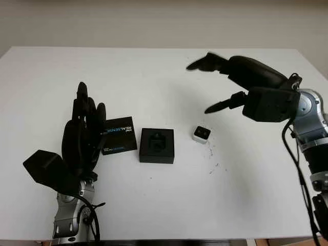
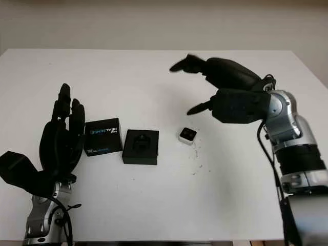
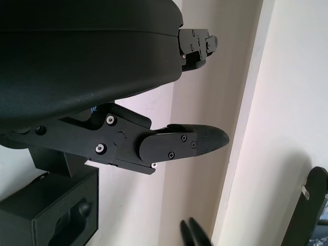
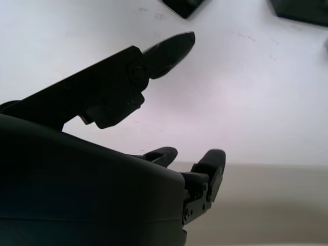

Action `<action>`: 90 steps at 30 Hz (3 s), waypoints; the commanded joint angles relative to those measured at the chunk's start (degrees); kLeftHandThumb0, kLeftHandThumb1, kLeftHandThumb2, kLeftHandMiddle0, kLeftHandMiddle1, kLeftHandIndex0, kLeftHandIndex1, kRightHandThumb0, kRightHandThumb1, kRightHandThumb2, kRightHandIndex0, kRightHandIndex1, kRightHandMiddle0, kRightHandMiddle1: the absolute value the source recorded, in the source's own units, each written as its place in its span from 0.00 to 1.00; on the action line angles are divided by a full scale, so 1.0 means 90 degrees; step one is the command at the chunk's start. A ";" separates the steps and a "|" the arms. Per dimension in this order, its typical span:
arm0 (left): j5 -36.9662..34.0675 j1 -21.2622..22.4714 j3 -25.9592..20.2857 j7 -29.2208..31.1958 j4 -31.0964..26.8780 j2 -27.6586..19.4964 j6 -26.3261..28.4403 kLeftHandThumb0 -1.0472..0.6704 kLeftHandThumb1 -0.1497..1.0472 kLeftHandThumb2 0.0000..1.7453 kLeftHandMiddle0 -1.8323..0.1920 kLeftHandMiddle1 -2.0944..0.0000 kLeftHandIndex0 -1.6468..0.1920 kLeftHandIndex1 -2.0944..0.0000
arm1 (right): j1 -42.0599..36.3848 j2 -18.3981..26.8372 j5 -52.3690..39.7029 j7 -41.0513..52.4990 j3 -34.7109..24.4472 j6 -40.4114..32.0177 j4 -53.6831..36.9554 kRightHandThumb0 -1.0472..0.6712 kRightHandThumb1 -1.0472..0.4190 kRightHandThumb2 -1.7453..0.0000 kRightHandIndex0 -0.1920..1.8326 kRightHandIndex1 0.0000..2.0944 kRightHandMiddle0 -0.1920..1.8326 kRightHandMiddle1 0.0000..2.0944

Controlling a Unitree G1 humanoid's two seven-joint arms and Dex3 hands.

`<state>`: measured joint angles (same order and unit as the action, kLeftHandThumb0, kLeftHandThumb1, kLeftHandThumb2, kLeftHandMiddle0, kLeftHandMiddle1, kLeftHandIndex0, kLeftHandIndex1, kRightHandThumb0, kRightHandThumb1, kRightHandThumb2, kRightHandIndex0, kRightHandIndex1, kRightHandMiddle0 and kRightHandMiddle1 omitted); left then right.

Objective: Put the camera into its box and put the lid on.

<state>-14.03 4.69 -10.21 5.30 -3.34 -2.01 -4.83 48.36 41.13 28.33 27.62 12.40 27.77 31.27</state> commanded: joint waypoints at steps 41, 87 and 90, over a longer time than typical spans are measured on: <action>0.0009 0.0032 -0.0056 0.0045 -0.0038 -0.0063 -0.0007 0.31 1.00 0.25 0.94 0.97 0.94 0.97 | 0.0685 -0.0054 0.2127 -0.3013 0.1694 0.2670 0.2582 0.36 0.15 0.97 0.37 0.08 0.36 0.07; 0.0029 -0.0143 -0.0030 0.0034 -0.0196 -0.0076 0.0071 0.31 1.00 0.24 0.93 0.97 0.94 0.97 | 0.0809 -0.0126 0.2937 -0.4266 0.2557 0.2683 0.3196 0.40 0.13 0.97 0.22 0.61 0.32 0.42; 0.0017 -0.0144 -0.0041 0.0064 -0.0165 -0.0086 0.0031 0.31 1.00 0.24 0.93 0.97 0.94 0.97 | 0.0844 -0.0133 0.2975 -0.4339 0.2614 0.2669 0.3254 0.40 0.12 0.97 0.22 0.60 0.32 0.43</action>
<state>-13.89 3.88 -10.38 5.72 -3.84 -2.30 -4.34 55.85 40.12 54.35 -11.41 35.16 52.47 59.76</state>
